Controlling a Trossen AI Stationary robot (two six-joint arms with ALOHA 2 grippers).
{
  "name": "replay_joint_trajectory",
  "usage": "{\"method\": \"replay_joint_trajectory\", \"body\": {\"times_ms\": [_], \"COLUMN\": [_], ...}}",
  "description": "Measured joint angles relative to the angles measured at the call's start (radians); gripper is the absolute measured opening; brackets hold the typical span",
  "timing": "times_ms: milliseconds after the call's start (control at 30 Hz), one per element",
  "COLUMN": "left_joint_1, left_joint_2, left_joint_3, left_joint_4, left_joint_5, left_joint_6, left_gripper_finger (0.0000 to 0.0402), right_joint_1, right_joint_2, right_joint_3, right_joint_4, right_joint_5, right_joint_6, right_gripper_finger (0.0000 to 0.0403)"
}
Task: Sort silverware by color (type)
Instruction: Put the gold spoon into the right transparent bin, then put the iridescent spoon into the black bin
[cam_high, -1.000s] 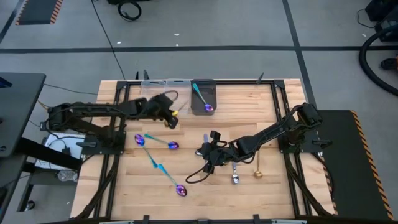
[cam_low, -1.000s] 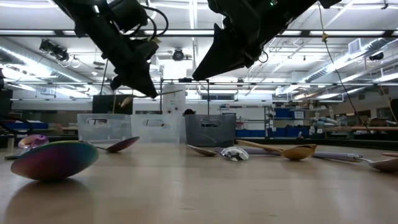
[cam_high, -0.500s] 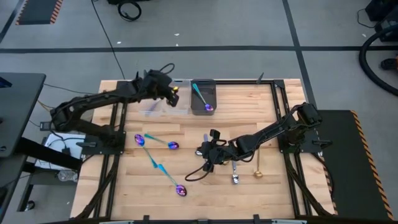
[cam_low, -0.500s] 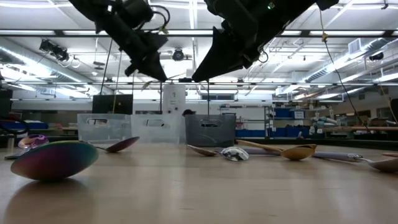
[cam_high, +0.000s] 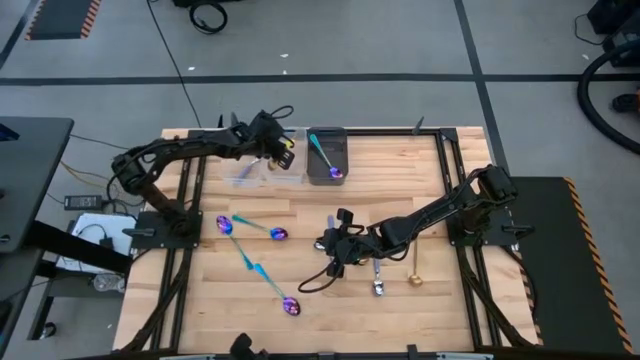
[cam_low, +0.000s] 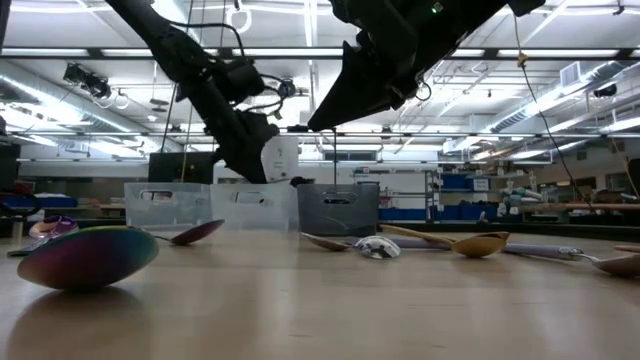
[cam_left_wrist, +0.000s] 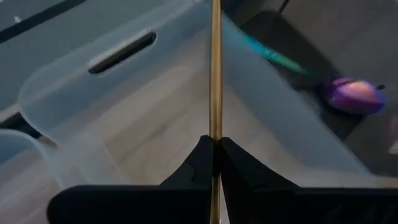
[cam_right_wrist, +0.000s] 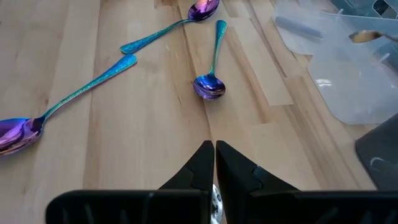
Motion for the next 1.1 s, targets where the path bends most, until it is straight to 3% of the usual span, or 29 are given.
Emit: {"method": "replay_joint_trajectory", "body": {"times_ms": [400, 633, 833, 1100], "left_joint_1": [0.000, -0.009, -0.026, -0.205], "left_joint_2": [0.067, 0.055, -0.031, -0.196], "left_joint_3": [0.000, 0.000, 0.000, 0.000], "left_joint_4": [-0.002, -0.003, 0.001, -0.034], "left_joint_5": [0.000, -0.004, -0.008, -0.099], "left_joint_6": [0.020, 0.021, 0.086, 0.259], "left_gripper_finger": [0.0033, 0.0079, 0.0124, 0.0132], "right_joint_1": [0.000, 0.000, 0.003, 0.011], "right_joint_2": [0.000, 0.000, 0.000, 0.000], "right_joint_3": [0.000, 0.000, 0.000, 0.000], "right_joint_4": [-0.004, -0.004, -0.013, -0.023], "right_joint_5": [-0.002, -0.003, -0.004, -0.003], "right_joint_6": [0.000, 0.000, 0.010, 0.019], "right_gripper_finger": [0.0028, 0.0028, 0.0028, 0.0028]}}
